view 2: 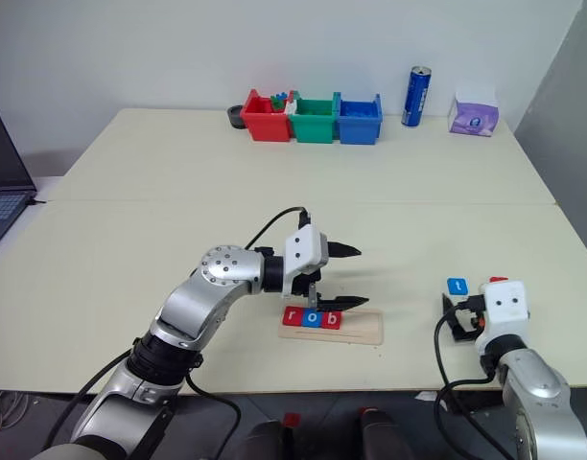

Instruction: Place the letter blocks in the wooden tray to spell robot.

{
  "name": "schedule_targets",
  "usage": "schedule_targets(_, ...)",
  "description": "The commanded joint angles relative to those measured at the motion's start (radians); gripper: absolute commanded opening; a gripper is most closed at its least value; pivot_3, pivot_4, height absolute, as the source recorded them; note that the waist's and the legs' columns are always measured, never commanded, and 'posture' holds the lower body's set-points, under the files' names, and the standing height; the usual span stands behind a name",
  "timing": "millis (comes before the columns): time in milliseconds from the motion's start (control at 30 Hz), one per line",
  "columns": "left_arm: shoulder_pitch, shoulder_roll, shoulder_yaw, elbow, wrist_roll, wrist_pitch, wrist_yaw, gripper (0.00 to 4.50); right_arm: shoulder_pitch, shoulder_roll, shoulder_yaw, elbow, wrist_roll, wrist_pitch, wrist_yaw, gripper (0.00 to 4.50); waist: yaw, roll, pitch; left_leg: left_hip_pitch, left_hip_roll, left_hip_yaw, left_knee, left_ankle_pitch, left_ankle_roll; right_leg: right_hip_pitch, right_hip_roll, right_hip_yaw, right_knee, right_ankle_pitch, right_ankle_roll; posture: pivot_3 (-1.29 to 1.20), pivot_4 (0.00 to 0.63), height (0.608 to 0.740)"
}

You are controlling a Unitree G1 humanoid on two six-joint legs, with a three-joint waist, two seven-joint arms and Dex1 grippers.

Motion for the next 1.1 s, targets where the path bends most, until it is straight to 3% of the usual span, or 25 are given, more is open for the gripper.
schedule_targets(33, -0.032, -0.016, -0.008, -0.043, -0.001, 0.019, 0.013, 4.50, -0.050, -0.006, -0.072, 0.065, 0.003, -0.083, -0.026, 4.48, 0.000, 0.000, 0.000, 0.000, 0.000, 0.000, 0.000, 0.000, 0.000, 0.000, 0.000, 0.000, 0.000, 0.000, 0.000, 0.00, 0.150, 0.740)
schedule_targets(467, -0.061, -0.024, 0.013, -0.065, -0.019, 0.052, 0.015, 4.50, -0.268, -0.095, -0.133, 0.459, 0.022, -0.116, -0.017, 4.48, 0.000, 0.004, -0.002, 0.000, 0.000, 0.001, 0.000, 0.000, 0.000, 0.000, 0.000, 0.001, 0.000, 0.000, 0.000, 0.00, 0.150, 0.740)
schedule_targets(800, -0.068, -0.013, 0.024, -0.076, -0.026, 0.082, 0.018, 4.50, -0.245, -0.108, -0.105, 0.459, 0.081, 0.026, 0.018, 4.48, 0.001, 0.006, -0.002, 0.000, 0.000, 0.001, 0.000, 0.000, 0.000, 0.000, 0.000, 0.001, 0.000, 0.000, 0.000, 0.00, 0.150, 0.740)
schedule_targets(1100, -0.066, -0.004, 0.035, -0.057, -0.036, 0.055, 0.013, 4.50, -0.239, -0.083, -0.104, 0.407, 0.081, 0.080, -0.026, 1.49, 0.004, 0.006, -0.002, 0.000, 0.000, 0.001, 0.000, 0.000, 0.000, 0.001, -0.001, 0.001, 0.000, 0.000, 0.000, 0.00, 0.150, 0.740)
